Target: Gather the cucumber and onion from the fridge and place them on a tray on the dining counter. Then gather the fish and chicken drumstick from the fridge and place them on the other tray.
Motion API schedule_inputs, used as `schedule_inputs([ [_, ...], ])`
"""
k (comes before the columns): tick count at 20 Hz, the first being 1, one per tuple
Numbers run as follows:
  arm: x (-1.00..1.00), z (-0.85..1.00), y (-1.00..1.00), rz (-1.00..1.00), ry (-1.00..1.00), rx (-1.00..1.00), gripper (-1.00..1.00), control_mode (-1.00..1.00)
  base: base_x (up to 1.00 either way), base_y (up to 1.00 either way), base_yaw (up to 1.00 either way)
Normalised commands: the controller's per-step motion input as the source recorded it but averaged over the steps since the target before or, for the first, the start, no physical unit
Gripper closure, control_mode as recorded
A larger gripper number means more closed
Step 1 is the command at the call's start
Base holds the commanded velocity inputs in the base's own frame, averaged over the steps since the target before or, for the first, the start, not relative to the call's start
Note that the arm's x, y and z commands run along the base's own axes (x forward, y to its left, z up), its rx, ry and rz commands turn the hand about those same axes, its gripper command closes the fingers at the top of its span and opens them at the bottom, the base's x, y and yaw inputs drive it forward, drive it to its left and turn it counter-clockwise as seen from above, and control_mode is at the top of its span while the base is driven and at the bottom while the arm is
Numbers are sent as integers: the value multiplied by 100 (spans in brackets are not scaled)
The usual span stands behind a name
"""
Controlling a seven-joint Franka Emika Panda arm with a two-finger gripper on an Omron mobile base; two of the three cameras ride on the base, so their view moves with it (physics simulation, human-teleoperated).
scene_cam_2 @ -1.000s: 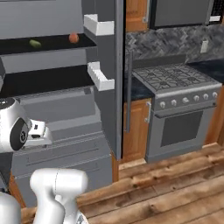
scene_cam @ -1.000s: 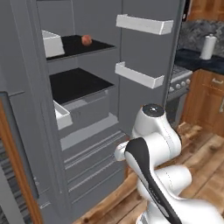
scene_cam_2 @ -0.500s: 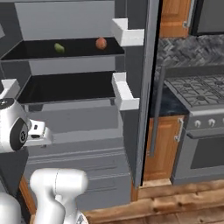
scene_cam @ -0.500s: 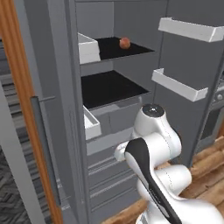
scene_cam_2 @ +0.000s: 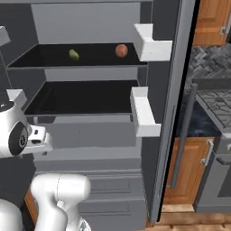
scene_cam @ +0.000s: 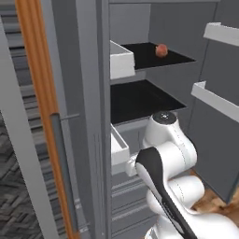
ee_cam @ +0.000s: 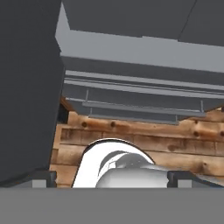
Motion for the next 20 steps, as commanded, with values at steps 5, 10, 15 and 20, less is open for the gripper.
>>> schedule_inputs([
  [5,0,0,0,0,0,0,-100,100,35,-42,18],
  [10,0,0,0,0,0,0,-100,100,37,-45,18],
  [15,0,0,0,0,0,0,-100,100,56,-17,17],
  [20,0,0,0,0,0,0,-100,100,56,-24,15],
])
